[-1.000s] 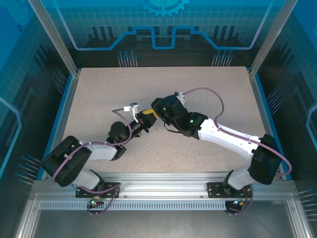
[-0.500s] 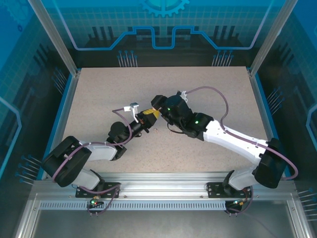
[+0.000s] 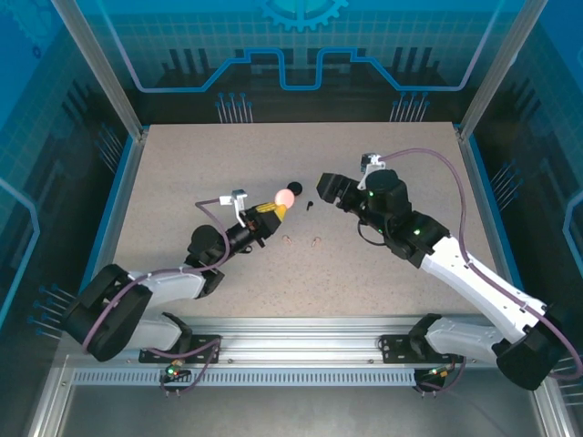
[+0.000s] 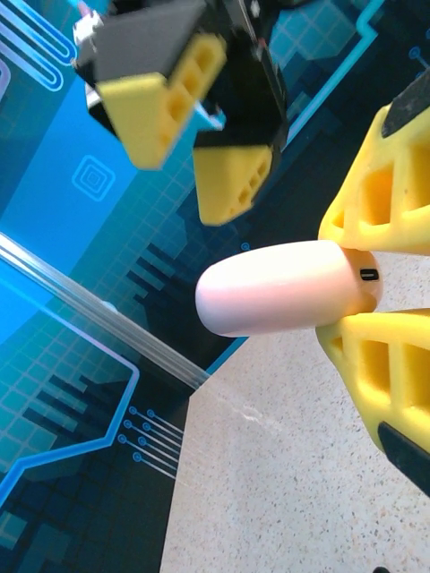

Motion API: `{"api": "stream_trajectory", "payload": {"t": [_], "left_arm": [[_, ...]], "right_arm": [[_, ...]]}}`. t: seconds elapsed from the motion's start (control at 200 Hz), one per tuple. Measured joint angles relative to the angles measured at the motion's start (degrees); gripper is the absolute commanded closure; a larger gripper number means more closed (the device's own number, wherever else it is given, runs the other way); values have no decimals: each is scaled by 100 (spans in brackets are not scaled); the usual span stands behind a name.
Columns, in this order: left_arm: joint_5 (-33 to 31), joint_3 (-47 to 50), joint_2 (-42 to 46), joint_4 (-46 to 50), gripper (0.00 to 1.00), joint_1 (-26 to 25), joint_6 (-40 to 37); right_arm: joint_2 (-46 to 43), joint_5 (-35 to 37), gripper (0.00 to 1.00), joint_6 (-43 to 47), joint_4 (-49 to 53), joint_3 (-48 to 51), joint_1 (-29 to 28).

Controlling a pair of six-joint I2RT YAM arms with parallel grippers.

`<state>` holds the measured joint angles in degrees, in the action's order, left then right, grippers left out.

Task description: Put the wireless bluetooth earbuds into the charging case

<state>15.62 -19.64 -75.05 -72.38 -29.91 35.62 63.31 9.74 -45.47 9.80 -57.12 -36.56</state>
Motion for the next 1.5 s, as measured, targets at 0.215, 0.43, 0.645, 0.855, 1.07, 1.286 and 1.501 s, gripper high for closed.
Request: {"api": "stream_trajectory", "payload": {"t": [0.215,0.43,0.645,0.855,1.07,1.286,1.501], "left_arm": [[651,-184,640,1130,100,101,42],[1034,-586,990,2107,100,101,-17],[1196,-730,1010,2557,100,131,-127],[1279,-732,1010,2721,100,138,-153],[1281,-732,1019,2719,100,138,-166],[1338,-734,1043,2723,100,164,-164],[1408,-791,1147,2756,100,164,-164]], "right_arm": [[-17,-1565,23,1423,-223,240,238],[87,-2271,24,1921,-612,249,168],[455,-2389,26,2146,-682,245,-173],[520,-2306,28,2210,-688,243,-192],[553,-2149,33,2216,-684,243,-125],[584,-2065,36,2116,-800,380,111],[608,-2044,36,1958,-813,570,367]]}}
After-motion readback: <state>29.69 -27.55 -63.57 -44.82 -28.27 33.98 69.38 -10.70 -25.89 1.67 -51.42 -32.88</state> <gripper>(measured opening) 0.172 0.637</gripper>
